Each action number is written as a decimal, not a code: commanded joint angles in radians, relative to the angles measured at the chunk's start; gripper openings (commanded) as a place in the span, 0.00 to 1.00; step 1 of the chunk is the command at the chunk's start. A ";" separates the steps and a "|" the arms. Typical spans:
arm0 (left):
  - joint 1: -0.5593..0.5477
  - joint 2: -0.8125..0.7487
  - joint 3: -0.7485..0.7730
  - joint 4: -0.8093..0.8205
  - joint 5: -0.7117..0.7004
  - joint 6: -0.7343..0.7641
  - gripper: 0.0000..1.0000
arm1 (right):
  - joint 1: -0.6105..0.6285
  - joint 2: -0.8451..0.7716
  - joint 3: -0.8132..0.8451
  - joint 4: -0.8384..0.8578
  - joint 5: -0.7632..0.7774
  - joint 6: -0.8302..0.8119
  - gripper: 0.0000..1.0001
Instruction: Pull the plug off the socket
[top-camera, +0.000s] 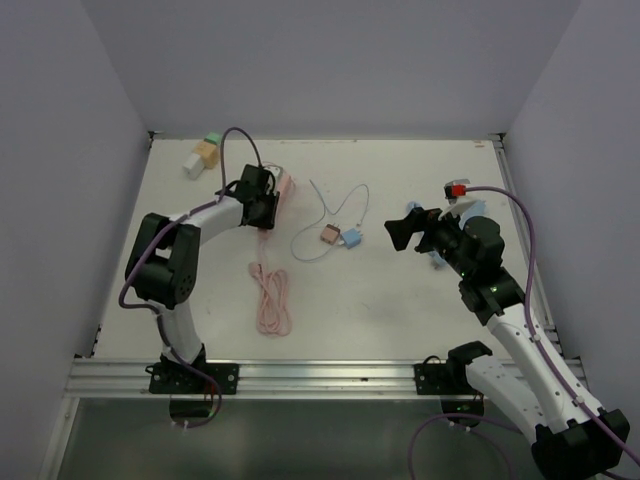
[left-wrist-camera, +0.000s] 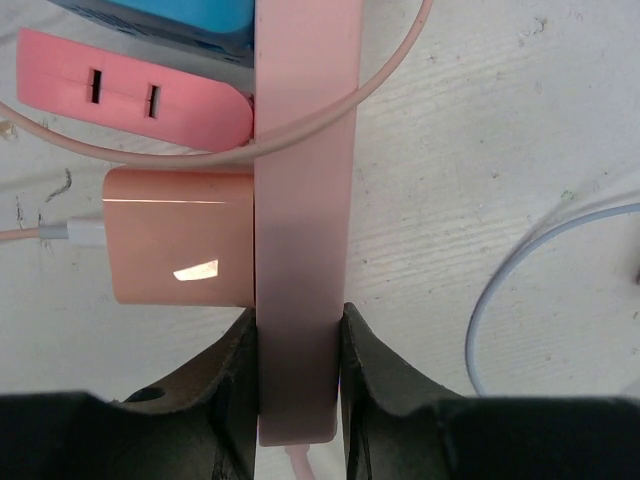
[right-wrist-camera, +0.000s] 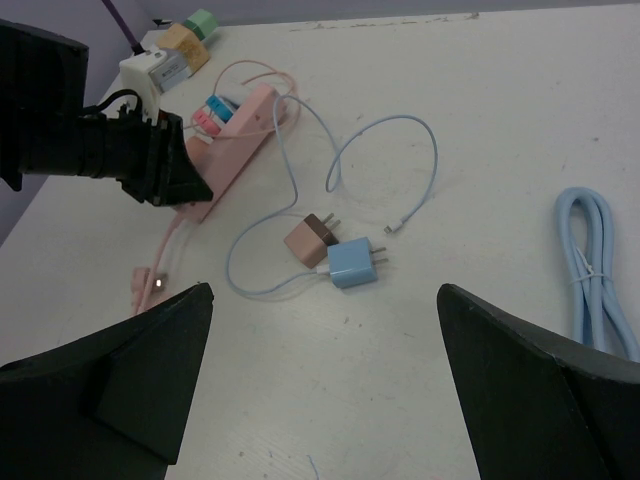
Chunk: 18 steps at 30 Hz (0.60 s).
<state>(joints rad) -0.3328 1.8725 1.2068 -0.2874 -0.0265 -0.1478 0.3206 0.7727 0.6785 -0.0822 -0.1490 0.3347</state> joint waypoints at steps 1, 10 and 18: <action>0.008 -0.082 0.033 -0.059 -0.001 -0.065 0.03 | 0.005 -0.001 -0.008 0.041 -0.006 -0.017 0.98; -0.002 -0.263 -0.208 -0.136 -0.055 -0.283 0.00 | 0.005 0.004 -0.010 0.050 -0.021 -0.017 0.98; -0.125 -0.432 -0.420 -0.187 -0.118 -0.475 0.02 | 0.009 0.031 -0.004 0.058 -0.069 -0.019 0.98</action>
<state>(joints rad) -0.3935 1.4914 0.8303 -0.4343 -0.1360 -0.4896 0.3229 0.7918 0.6781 -0.0761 -0.1787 0.3321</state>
